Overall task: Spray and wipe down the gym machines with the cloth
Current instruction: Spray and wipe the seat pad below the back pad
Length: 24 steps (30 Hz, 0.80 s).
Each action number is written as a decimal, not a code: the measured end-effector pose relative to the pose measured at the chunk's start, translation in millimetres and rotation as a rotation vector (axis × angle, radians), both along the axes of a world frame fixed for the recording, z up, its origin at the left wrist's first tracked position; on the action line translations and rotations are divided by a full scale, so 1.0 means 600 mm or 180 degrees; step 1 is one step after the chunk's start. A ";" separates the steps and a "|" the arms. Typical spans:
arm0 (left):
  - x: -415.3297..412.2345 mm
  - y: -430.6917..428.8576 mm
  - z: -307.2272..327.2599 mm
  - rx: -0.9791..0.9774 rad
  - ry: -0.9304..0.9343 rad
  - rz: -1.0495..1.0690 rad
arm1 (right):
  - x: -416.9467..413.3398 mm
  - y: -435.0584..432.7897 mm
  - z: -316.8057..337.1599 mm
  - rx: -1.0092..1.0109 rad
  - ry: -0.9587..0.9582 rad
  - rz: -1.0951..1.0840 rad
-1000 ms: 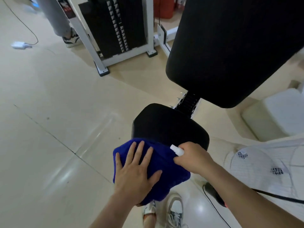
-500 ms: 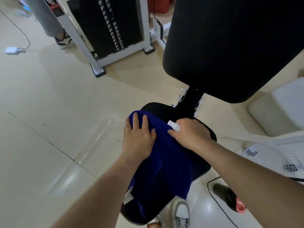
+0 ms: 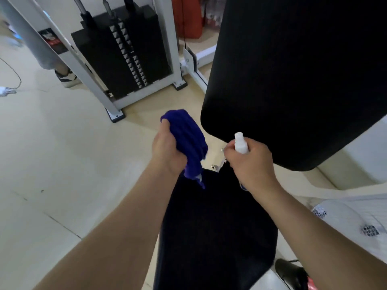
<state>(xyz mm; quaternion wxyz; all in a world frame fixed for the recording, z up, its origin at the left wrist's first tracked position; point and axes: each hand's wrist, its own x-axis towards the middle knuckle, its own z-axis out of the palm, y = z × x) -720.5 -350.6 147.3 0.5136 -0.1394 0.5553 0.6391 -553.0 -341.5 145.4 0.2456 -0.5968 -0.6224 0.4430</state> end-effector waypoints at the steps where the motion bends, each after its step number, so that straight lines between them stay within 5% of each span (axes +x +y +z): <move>1: -0.001 0.027 0.013 0.0278 -0.0220 0.0013 | -0.006 0.007 0.010 0.0152 0.0113 -0.0036; 3: 0.008 0.070 0.031 0.0404 -0.0139 -0.0332 | -0.010 0.019 0.026 0.0307 0.0353 -0.0063; 7: 0.059 0.073 0.036 0.0170 0.0991 -0.0989 | 0.000 0.028 0.044 -0.0143 0.0662 0.0036; 13: 0.100 0.002 -0.050 0.0165 -0.0401 -0.1037 | 0.001 0.020 0.052 -0.0904 0.0393 0.0465; 17: 0.109 -0.055 -0.069 0.0397 -0.1085 -0.0758 | -0.018 0.016 0.055 -0.0526 -0.0092 0.0636; 24: 0.070 -0.084 -0.047 0.0592 -0.1392 -0.0400 | -0.024 0.024 0.048 -0.0583 0.0038 0.0553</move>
